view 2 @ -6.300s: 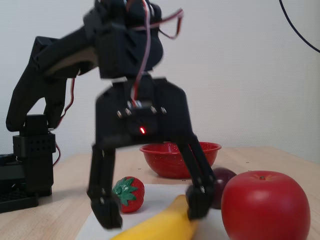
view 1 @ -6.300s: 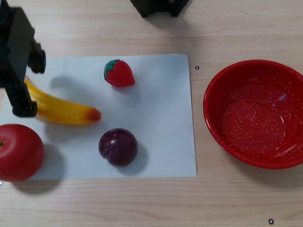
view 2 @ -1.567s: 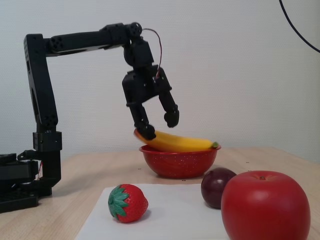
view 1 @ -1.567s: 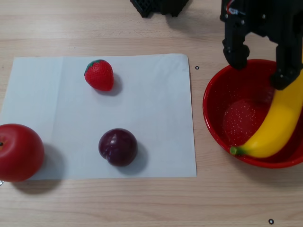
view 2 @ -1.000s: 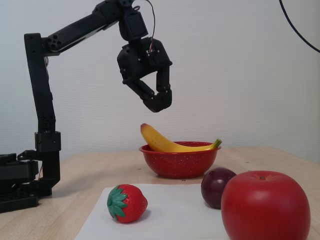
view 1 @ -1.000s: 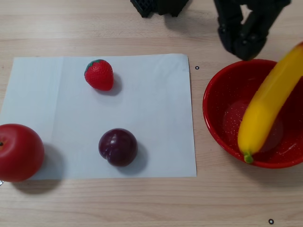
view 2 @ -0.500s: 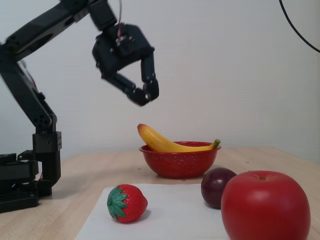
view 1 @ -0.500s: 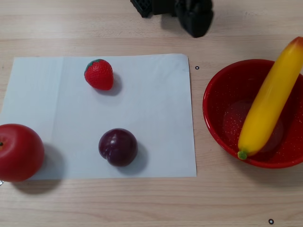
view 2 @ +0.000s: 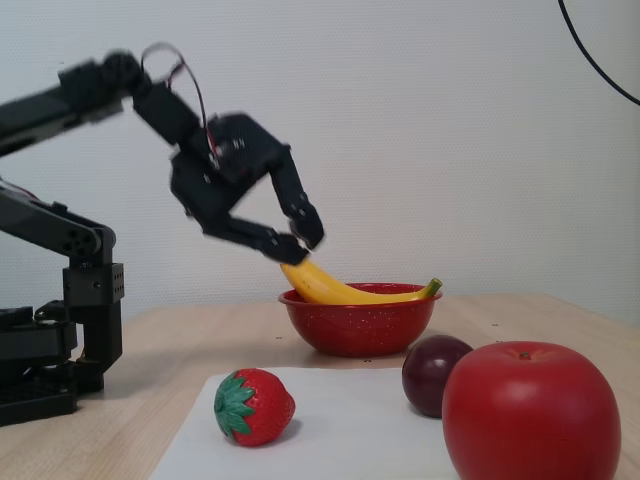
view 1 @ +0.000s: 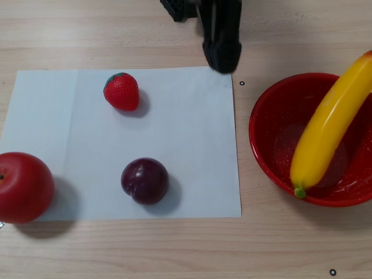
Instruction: Grasp the banana and put it in the red bowl.
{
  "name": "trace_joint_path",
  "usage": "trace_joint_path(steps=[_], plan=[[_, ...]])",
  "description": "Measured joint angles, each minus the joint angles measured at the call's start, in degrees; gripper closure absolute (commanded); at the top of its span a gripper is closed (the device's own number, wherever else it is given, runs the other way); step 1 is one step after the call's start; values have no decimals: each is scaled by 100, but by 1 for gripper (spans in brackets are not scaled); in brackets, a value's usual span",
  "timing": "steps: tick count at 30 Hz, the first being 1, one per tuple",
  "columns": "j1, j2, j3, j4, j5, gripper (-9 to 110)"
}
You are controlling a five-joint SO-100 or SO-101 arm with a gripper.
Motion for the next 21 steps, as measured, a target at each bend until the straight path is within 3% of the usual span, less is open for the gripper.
trace_joint_path(steps=[15, 21], plan=[[-185, 1872, 4131, -3586, -105, 101], [-149, 2399, 4201, -3419, -563, 101]])
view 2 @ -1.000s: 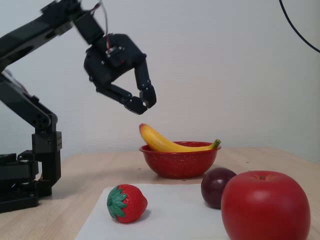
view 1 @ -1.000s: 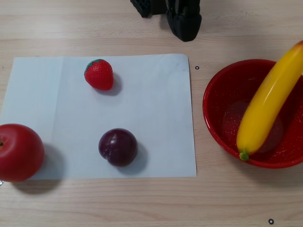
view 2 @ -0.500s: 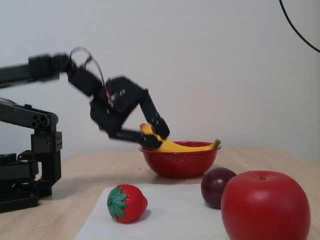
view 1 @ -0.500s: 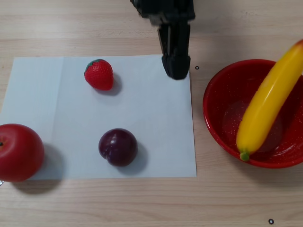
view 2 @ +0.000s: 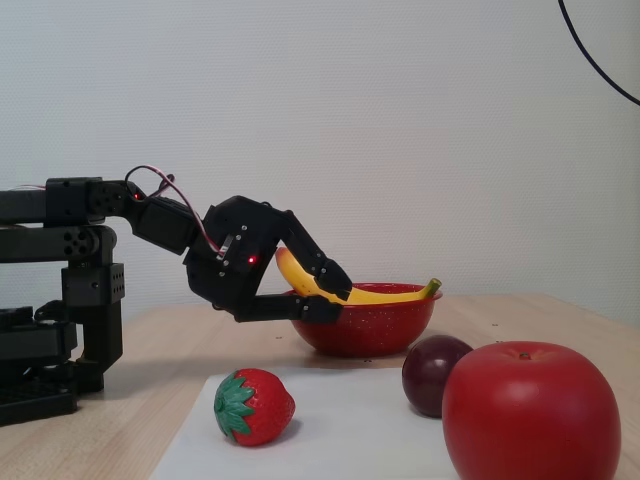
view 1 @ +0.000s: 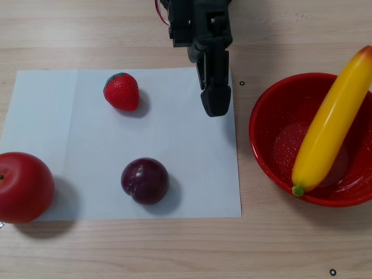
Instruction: Grasp the banana and put it in the red bowl.
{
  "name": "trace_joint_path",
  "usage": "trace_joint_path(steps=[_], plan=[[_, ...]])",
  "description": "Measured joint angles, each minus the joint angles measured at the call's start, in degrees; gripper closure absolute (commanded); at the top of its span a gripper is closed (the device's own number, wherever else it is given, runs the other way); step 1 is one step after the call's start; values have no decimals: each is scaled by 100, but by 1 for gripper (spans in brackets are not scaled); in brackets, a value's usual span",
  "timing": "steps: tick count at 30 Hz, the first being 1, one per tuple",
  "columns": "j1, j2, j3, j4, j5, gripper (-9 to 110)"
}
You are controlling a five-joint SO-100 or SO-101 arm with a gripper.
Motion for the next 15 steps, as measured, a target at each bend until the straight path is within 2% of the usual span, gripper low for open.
trace_joint_path(steps=[15], plan=[[-9, 422, 0, 2918, -185, 101]])
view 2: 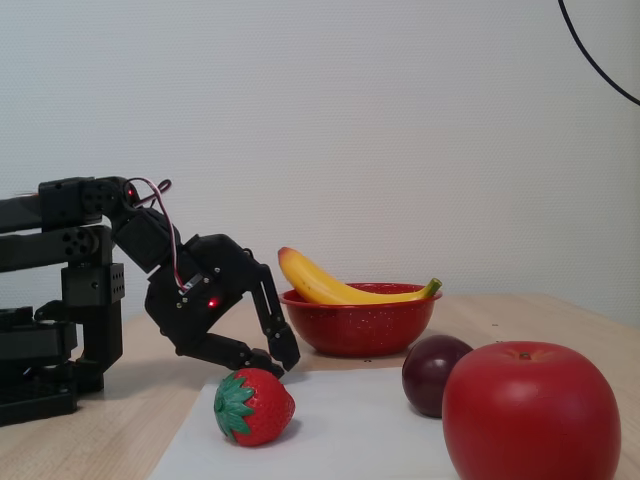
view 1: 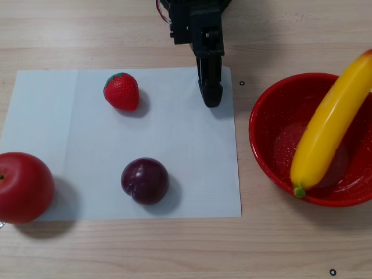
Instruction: Grasp the banana and put it in the red bowl.
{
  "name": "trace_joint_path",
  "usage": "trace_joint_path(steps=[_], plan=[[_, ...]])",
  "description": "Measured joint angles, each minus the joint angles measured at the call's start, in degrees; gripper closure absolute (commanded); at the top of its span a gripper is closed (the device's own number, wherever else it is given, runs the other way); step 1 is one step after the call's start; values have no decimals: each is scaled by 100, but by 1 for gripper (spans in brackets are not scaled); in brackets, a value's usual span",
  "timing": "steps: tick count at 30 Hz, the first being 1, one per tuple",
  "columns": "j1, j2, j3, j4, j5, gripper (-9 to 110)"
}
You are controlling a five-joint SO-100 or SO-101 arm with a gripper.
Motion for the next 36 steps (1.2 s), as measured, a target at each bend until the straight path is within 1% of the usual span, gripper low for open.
trace_joint_path(steps=[7, 36], plan=[[62, 18, 0, 800, -105, 101], [62, 18, 0, 879, -149, 101]])
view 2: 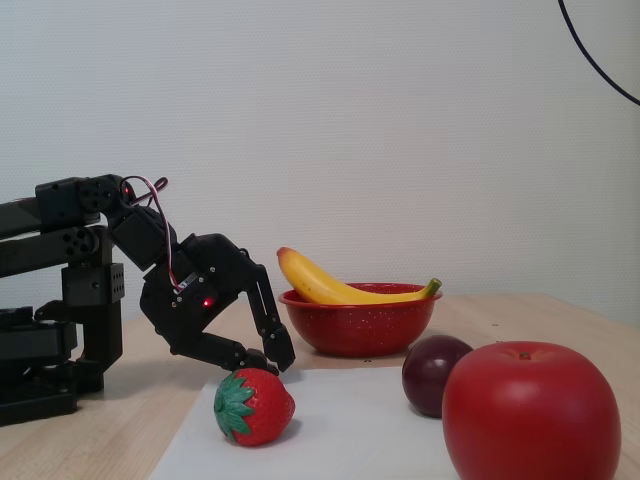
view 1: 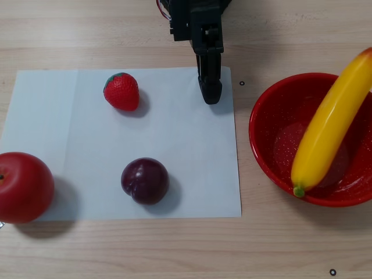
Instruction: Grasp the banana and put it in the red bowl.
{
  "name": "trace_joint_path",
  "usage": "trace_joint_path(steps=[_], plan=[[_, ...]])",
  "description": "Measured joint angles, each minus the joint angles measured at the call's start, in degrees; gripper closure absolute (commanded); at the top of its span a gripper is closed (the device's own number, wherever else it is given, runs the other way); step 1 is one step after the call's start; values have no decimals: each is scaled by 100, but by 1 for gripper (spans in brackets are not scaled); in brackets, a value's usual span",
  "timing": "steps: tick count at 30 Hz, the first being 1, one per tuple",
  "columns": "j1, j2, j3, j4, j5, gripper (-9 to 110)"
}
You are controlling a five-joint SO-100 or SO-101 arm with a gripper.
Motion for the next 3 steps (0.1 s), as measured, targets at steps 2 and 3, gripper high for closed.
trace_joint_path(steps=[2, 3], plan=[[0, 0, 0, 0, 0, 101], [0, 0, 0, 0, 0, 101]])
